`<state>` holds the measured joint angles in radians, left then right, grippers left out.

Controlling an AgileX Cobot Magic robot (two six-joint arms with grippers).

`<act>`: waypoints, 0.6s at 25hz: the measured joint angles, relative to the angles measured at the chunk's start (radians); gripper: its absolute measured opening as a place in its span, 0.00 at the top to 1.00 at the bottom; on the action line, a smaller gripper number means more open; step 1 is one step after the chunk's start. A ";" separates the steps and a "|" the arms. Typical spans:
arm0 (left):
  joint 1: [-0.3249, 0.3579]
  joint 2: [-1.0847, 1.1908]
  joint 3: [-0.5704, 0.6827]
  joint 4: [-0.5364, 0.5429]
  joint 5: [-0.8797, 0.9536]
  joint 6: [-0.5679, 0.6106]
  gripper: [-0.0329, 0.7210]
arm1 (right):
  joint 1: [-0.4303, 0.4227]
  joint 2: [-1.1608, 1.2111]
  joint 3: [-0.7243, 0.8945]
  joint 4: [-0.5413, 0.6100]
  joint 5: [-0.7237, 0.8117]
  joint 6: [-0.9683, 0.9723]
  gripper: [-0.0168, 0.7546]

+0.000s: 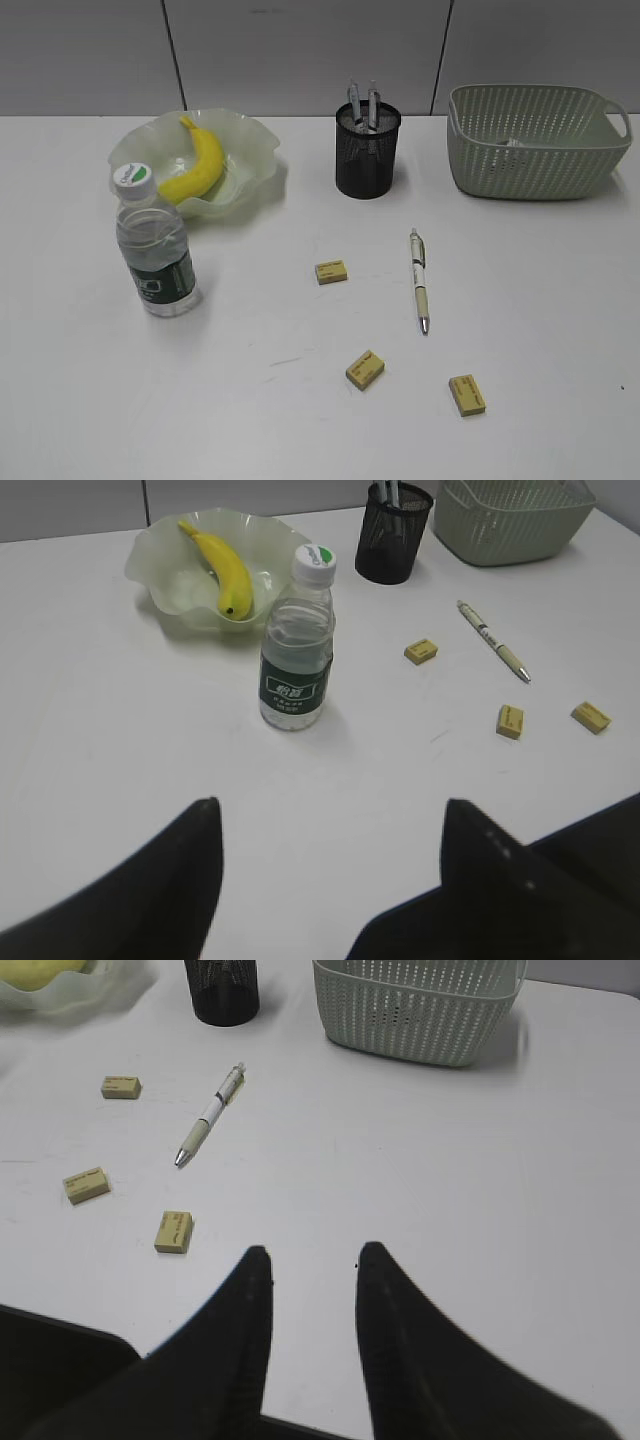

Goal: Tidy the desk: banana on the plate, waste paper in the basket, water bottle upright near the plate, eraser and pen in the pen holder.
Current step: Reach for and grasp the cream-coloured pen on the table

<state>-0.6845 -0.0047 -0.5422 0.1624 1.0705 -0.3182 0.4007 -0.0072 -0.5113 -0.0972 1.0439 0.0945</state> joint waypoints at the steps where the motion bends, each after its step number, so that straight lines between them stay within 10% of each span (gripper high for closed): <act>1: 0.000 -0.001 0.001 -0.001 0.000 0.000 0.28 | 0.000 0.000 0.000 0.000 0.000 0.000 0.66; 9: 0.022 -0.001 0.003 0.025 0.000 0.004 0.28 | 0.000 0.155 -0.035 0.006 -0.098 -0.001 0.66; 15: 0.209 -0.001 0.003 0.031 0.000 0.005 0.34 | 0.000 0.643 -0.091 0.023 -0.380 -0.050 0.66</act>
<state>-0.4750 -0.0057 -0.5396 0.1932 1.0705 -0.3134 0.4007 0.6360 -0.6027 -0.0738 0.6642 0.0445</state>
